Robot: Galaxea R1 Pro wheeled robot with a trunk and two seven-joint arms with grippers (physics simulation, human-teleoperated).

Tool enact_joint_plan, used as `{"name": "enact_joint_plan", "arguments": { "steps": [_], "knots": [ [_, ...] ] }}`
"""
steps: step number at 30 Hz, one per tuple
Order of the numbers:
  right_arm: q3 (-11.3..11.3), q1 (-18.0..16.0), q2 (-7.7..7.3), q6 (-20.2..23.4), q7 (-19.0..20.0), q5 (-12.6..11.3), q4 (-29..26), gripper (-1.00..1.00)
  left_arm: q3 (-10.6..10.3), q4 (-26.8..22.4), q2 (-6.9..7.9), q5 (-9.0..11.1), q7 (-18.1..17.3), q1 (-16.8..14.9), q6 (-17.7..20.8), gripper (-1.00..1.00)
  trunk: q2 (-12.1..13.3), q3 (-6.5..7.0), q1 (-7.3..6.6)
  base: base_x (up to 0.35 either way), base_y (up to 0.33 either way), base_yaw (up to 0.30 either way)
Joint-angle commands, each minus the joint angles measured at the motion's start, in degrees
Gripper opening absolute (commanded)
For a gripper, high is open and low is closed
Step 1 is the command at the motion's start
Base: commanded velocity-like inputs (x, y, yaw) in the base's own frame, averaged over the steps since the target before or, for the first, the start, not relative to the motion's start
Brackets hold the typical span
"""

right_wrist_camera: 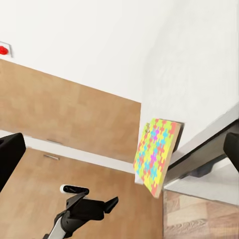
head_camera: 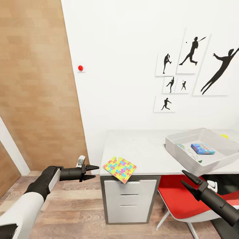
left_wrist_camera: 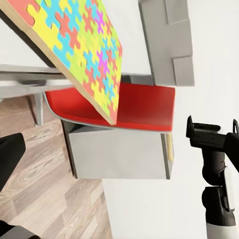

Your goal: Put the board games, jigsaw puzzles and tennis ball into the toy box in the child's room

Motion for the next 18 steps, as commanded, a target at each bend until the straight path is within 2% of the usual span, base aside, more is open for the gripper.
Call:
{"name": "enact_joint_plan", "arguments": {
  "steps": [1, 6, 7, 9, 18],
  "knots": [
    [-0.09, -0.05, -0.02, 0.36, 0.30, 0.24, -0.02, 1.00, 0.06, -0.01, -0.02, -0.05, -0.16, -0.04, 0.31, 1.00, -0.03, -0.06, -0.01, -0.065, -0.086, 0.000],
    [-0.03, 0.19, -0.31, 2.82, 0.75, 0.00, -2.46, 1.00, 0.06, 0.03, -0.04, -0.05, -0.16, -0.04, 0.29, 1.00, -0.03, -0.06, -0.01, -0.095, -0.172, 0.000],
    [-0.19, 0.07, -0.28, 5.46, 1.57, 0.00, -2.85, 1.00, 0.06, 0.03, -0.01, -0.05, -0.13, -0.04, 0.27, 1.00, -0.03, -0.06, -0.01, -0.034, -0.088, 0.000],
    [-0.33, -0.12, -0.24, 7.25, 2.60, -0.03, -3.10, 1.00, 0.06, 0.03, -0.03, -0.04, -0.17, -0.04, 0.24, 1.00, -0.03, -0.06, -0.01, -0.018, -0.046, 0.000],
    [-0.37, -0.31, -0.13, 7.70, 3.63, -0.07, -3.26, 1.00, 0.06, 0.03, -0.02, -0.04, -0.12, -0.04, 0.22, 1.00, -0.03, -0.06, -0.01, -0.004, -0.032, 0.000]
  ]
}}
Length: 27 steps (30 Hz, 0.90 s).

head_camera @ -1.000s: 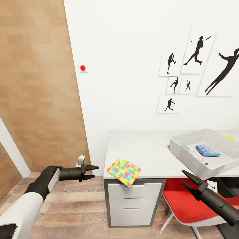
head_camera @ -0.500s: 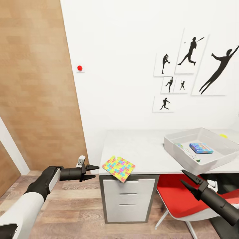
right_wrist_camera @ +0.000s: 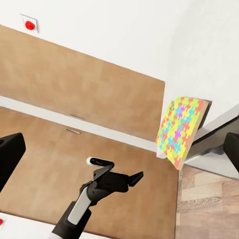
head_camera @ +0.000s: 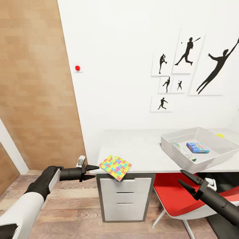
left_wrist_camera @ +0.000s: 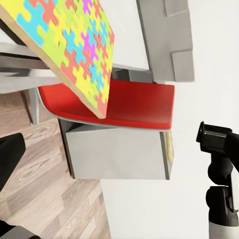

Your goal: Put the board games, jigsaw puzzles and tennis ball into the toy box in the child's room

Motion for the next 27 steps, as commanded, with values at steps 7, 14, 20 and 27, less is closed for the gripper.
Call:
{"name": "enact_joint_plan", "arguments": {
  "steps": [7, 14, 20, 27],
  "knots": [
    [2.97, -0.48, -0.19, 0.22, 4.72, 0.37, 0.01, 1.00, 0.06, -0.01, 0.03, -0.02, -0.21, -0.04, 0.31, 1.00, -0.03, -0.06, 0.00, 0.000, -0.152, 0.000],
    [7.86, -1.83, -0.20, 0.22, 8.25, 0.51, 0.01, 1.00, 0.06, -0.01, 0.01, -0.02, -0.17, -0.04, 0.31, 1.00, -0.03, -0.06, 0.00, 0.000, -0.092, 0.000],
    [8.31, -1.97, -0.25, 0.22, 8.54, 0.75, 0.01, 1.00, 0.06, -0.01, -0.05, -0.09, -0.07, -0.04, 0.27, 1.00, -0.03, -0.06, 0.00, 0.000, -0.107, 0.000],
    [8.18, -1.99, -0.26, 0.22, 8.58, 0.96, 0.01, 1.00, 0.06, 0.00, 0.00, -0.10, -0.11, -0.04, 0.29, 1.00, -0.03, -0.06, 0.00, 0.000, -0.168, 0.000]
  ]
}}
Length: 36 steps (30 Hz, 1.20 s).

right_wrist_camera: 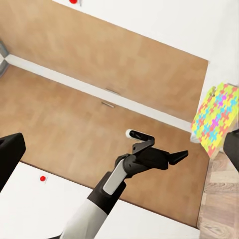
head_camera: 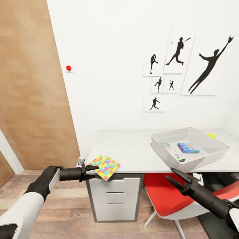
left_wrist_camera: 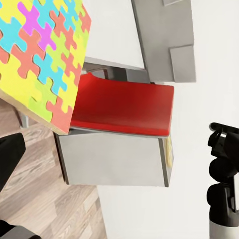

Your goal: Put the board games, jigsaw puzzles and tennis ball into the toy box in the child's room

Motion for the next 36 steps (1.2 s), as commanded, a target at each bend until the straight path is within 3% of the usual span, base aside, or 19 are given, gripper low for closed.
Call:
{"name": "enact_joint_plan", "arguments": {
  "steps": [1, 9, 36],
  "knots": [
    [-0.09, -0.05, 0.00, 0.24, 0.39, 0.35, 0.02, 1.00, 0.06, 0.00, 0.01, -0.01, -0.17, -0.04, 0.32, 1.00, -0.03, -0.06, 0.00, 0.000, -0.045, 0.000],
    [-0.25, -0.02, 0.00, 0.24, 0.46, 0.47, 0.02, 1.00, 0.14, 0.00, 0.27, 0.06, -0.29, -0.04, 0.35, 1.00, -0.03, -0.06, 0.00, 0.000, -0.012, 0.000],
    [-0.26, 0.04, 0.09, 0.24, 0.48, 0.47, 0.02, 1.00, 0.44, 0.01, 0.38, 0.06, -0.37, -0.04, 0.34, 1.00, -10.86, -4.91, 5.93, 0.000, 0.000, 0.000]
  ]
}}
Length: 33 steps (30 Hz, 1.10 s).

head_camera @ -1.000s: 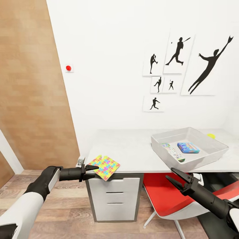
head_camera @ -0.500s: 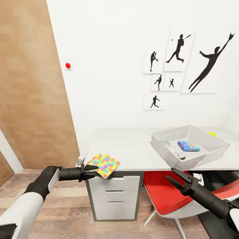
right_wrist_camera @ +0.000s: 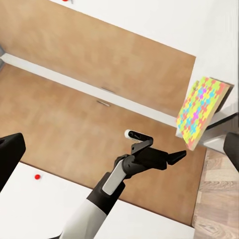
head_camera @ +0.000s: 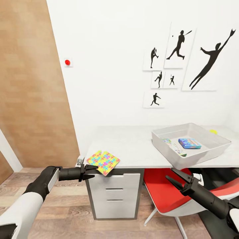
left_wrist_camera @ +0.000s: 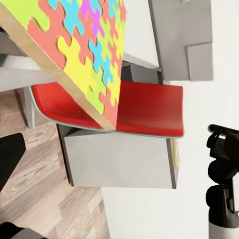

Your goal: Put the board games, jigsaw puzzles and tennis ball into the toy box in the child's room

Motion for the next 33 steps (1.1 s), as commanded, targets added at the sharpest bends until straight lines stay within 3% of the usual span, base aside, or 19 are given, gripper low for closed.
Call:
{"name": "enact_joint_plan", "arguments": {
  "steps": [1, 13, 33],
  "knots": [
    [-0.07, -0.05, 0.01, 0.25, 0.38, 0.29, 0.01, 1.00, 0.05, 0.00, 0.00, 0.00, -0.16, -0.04, 0.32, 1.00, -0.45, -0.24, 0.22, 0.000, 0.000, 0.000],
    [-0.07, -0.05, 0.08, 0.25, 0.38, 0.38, 0.01, 1.00, 0.13, 0.00, -0.02, 0.00, -0.16, -0.04, 0.29, 1.00, -5.26, -2.40, 2.86, 0.000, 0.000, 0.000],
    [-0.07, -0.05, 0.18, 0.25, 0.37, 0.38, 0.01, 1.00, 0.11, 0.00, -0.15, 0.02, -0.16, -0.04, 0.16, 1.00, -5.26, -2.40, 2.86, 0.054, 0.000, 0.000]
  ]
}}
